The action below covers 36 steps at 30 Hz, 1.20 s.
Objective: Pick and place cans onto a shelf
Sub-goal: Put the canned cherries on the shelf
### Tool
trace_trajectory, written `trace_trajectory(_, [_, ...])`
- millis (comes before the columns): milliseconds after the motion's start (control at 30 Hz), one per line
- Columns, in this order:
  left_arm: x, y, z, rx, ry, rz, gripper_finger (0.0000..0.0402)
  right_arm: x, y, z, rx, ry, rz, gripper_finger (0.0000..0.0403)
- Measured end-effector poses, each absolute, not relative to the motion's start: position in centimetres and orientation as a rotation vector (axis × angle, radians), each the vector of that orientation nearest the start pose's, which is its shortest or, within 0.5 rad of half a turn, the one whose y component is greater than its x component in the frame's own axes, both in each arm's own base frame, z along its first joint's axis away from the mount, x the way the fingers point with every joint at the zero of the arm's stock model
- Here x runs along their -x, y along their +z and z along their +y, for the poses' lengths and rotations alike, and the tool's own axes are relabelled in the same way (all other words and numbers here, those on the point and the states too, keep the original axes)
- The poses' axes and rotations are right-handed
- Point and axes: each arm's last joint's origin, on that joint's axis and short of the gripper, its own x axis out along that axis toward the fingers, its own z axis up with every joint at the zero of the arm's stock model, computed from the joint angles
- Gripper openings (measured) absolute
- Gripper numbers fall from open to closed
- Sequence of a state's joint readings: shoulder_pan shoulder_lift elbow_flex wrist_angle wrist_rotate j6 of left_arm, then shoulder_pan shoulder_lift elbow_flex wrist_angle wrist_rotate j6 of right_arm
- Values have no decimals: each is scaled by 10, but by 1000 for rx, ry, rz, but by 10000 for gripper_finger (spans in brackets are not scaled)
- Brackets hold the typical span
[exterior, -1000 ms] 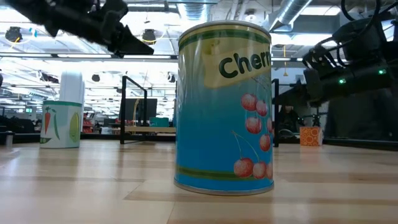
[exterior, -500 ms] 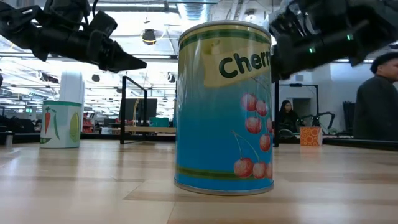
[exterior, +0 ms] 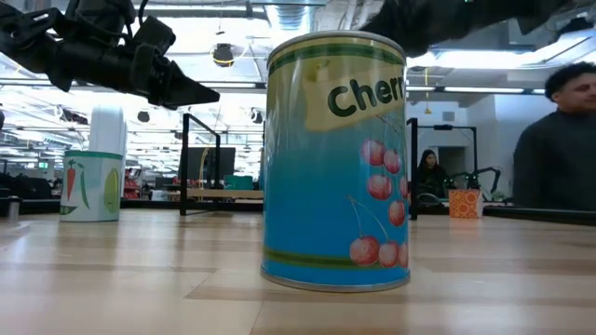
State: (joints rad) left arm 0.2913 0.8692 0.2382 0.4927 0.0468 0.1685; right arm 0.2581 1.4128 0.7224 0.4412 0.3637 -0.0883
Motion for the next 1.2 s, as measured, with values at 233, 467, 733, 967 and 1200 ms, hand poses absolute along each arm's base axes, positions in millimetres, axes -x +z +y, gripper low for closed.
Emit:
trace_trajectory(233, [-171,195,50,-107,234,156,0,-295,253,84,155,-45,196,8])
trace_trajectory(467, [-171,195,50,-87,236,155,0,-302,260,70,154,-70,174,8])
trace_trajectory(733, [-168,191,48,-82,210,98,0,-330,244,33,120,-29,85,8])
trace_trajectory(967, [-157,173,44,-82,202,52,0,-340,226,28,112,-7,141,8])
trace_trajectory(1200, [-156,170,44,-83,197,57,0,-341,253,65,145,107,236,8])
